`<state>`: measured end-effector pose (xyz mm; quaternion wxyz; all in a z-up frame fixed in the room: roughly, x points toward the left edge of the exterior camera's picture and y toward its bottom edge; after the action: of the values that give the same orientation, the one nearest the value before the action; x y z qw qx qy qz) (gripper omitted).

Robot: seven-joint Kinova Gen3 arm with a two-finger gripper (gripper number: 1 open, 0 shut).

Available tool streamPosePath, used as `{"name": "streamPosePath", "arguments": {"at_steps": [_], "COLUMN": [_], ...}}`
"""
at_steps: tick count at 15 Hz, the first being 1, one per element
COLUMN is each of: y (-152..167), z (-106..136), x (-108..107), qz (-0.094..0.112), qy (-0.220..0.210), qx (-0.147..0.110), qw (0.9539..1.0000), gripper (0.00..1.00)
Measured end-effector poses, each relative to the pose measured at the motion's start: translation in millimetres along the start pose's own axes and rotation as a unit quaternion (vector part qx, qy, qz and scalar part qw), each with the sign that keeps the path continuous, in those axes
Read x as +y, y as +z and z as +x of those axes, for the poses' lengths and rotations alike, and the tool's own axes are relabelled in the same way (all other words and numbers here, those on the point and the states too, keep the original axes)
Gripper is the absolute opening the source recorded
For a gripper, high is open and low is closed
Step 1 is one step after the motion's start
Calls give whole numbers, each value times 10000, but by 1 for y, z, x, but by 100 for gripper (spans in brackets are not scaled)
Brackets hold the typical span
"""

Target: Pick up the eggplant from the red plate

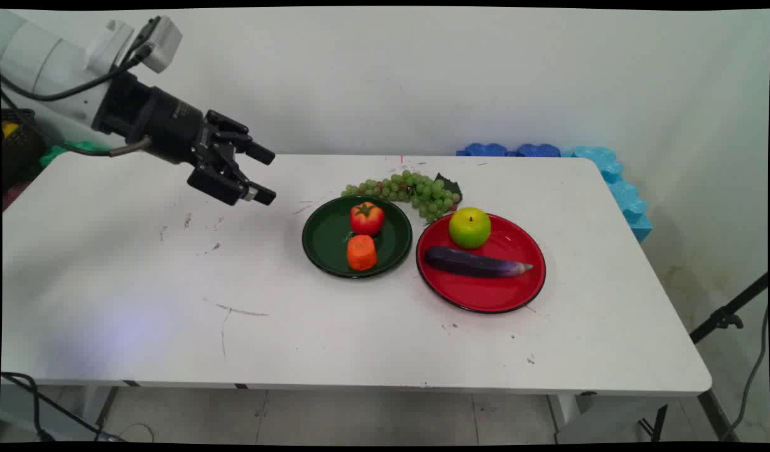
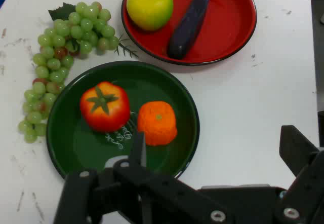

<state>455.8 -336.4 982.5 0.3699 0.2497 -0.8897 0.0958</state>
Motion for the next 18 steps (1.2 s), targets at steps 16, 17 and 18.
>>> {"name": "streamPosePath", "arguments": {"at_steps": [16,17,18], "y": [81,87,96], "z": [116,122,128], "x": [11,12,13], "qz": [109,102,89], "qy": [-79,-55,-29], "qx": [-137,-168,-213], "qw": [9998,9998,9997], "gripper": [100,100,100]}}
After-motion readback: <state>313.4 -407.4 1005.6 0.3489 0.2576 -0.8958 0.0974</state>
